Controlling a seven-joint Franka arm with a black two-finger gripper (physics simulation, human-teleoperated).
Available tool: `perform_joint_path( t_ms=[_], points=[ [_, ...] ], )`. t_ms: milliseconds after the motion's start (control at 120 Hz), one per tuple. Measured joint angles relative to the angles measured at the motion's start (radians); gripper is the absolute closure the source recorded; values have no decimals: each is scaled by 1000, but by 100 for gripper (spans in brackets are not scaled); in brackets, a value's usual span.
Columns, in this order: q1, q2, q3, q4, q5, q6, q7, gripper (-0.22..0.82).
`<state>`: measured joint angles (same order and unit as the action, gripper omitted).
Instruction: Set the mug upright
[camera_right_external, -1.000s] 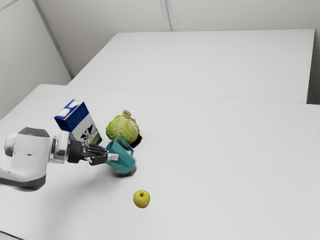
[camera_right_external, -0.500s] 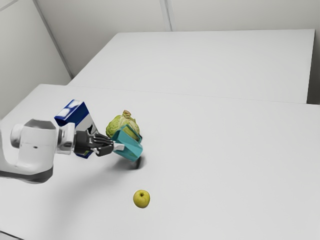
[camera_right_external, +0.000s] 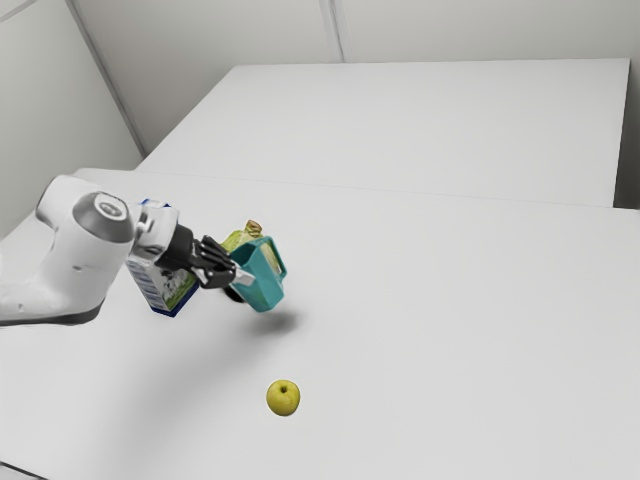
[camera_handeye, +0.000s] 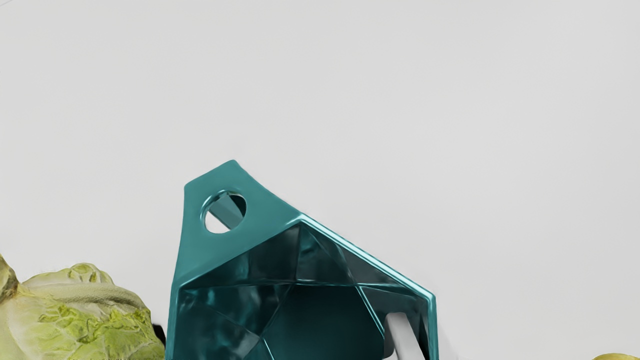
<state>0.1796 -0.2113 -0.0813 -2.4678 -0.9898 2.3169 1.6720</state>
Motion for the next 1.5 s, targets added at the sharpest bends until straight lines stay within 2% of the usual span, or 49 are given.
perform_joint_path(
  t_ms=[242, 458, 667, 1067, 1500],
  points=[
    [-84, 82, 6, 123, 461, 19, -318, 79],
    [-150, 125, 11, 195, 661, 19, -559, 79],
    [-175, 173, 11, 255, 762, 7, -744, 79],
    [-235, 195, 9, 249, 805, -4, -1018, 79],
    [-309, 220, 12, 215, 791, 93, -1212, 79]
  ],
)
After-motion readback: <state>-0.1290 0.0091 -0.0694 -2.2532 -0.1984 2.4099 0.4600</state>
